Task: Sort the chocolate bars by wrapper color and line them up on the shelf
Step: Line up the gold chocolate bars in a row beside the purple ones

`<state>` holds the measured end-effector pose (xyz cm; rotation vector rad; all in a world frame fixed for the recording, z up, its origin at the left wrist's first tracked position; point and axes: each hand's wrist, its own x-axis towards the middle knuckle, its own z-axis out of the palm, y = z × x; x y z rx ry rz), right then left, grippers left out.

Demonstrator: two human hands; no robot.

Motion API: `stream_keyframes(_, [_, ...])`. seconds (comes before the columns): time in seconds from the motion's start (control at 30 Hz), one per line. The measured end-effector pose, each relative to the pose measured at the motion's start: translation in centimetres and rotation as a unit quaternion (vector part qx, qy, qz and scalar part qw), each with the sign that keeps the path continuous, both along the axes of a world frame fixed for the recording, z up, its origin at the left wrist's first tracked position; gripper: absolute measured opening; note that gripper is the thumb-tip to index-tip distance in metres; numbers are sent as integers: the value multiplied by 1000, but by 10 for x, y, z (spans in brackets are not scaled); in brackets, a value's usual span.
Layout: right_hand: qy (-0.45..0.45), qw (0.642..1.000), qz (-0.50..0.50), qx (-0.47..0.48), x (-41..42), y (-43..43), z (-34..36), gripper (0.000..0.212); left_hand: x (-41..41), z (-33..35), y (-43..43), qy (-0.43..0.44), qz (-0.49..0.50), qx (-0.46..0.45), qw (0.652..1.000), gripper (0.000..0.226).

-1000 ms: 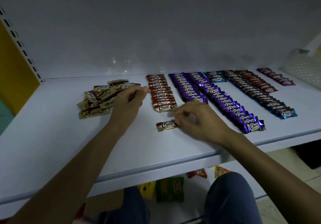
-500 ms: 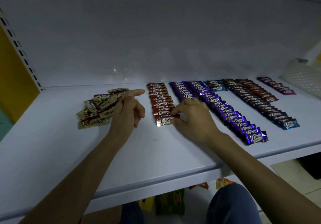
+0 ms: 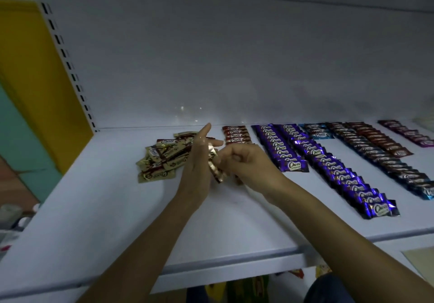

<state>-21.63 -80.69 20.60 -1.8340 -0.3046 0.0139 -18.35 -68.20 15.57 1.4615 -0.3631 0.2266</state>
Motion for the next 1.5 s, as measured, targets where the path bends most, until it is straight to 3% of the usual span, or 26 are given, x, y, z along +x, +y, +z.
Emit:
stream_keyframes(0.07, [-61,995,-46,-69,-3,-12,-5,17,0,-2,1,-11,34,28,999,44])
stream_keyframes(0.13, [-151,964,-87,-200,-10,-30,-14,10,0,-3,0,-4,51,51,997,31])
stream_keyframes(0.2, [-199,937,-85,-273,-25,-47,-22,7,0,-3,0,-5,54,84,995,29])
stream_keyframes(0.3, [-184,929,-37,-317,-44,-63,-31,14,-2,-6,-1,-46,61,220,972,33])
stream_keyframes(0.4, [-159,933,-19,-323,-49,-67,-32,22,-4,-10,-3,-116,100,352,924,31])
stream_keyframes(0.53, [-143,892,-37,-427,-41,-70,-29,32,-8,-9,-5,-145,104,420,890,31])
stream_keyframes(0.67, [-140,890,-70,-429,-32,-67,-27,13,-8,-9,-5,-158,113,428,882,30])
stream_keyframes(0.9, [-152,860,-151,-464,-12,-63,-28,21,-8,-9,-4,-161,130,427,880,39])
stream_keyframes(1.0, [-144,875,-155,-436,-13,-62,-26,25,-9,-8,-4,-175,137,419,880,35])
stream_keyframes(1.1, [-172,905,-171,-349,-9,-47,-20,19,-6,-3,2,-164,132,430,878,37])
stream_keyframes(1.2, [-181,930,-149,-283,12,-4,-17,24,1,3,30,-166,163,480,845,52])
stream_keyframes(1.3, [-159,945,-118,-260,50,47,-21,27,6,2,73,-90,204,520,824,80])
stream_keyframes(1.4, [-87,925,-163,-333,90,78,-30,39,5,-5,104,-8,201,572,796,114])
stream_keyframes(1.5, [-13,902,-176,-395,118,87,-43,54,6,-15,118,49,179,578,795,131])
